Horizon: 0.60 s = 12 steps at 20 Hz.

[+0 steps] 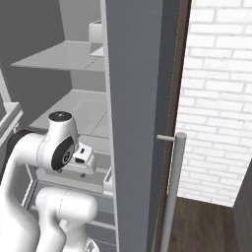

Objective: Place one lemon and one fish in each tupperware on the nearby counter, to pack two identical lunches.

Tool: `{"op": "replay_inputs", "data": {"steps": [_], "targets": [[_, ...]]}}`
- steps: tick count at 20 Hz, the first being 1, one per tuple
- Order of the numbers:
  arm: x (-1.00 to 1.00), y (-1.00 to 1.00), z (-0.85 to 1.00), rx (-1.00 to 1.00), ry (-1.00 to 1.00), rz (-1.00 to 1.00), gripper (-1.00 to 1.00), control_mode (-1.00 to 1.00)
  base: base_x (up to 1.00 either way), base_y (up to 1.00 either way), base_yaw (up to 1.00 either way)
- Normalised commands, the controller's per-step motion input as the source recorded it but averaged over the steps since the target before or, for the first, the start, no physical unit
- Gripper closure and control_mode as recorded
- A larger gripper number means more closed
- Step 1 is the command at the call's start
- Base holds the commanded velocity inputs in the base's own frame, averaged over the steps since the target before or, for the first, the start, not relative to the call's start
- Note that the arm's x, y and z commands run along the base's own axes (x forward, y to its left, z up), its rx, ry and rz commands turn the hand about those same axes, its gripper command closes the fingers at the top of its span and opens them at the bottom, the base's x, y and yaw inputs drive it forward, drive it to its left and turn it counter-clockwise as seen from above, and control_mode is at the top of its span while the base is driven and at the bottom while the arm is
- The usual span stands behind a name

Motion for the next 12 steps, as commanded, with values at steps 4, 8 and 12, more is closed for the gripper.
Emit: {"op": "replay_inputs", "data": {"steps": [4, 8, 12], "targets": [[-0.02, 0.03, 0.25, -0.05, -0.27, 0.0, -1.0, -1.0, 0.0, 0.0, 0.0], [0.0, 0.1, 0.67, -0.1, -0.41, 0.0, -1.0, -1.0, 0.0, 0.0, 0.0], [0.05, 0.0, 1.0, 0.0, -0.41, 0.0, -1.0, -1.0, 0.0, 0.0, 0.0]]}}
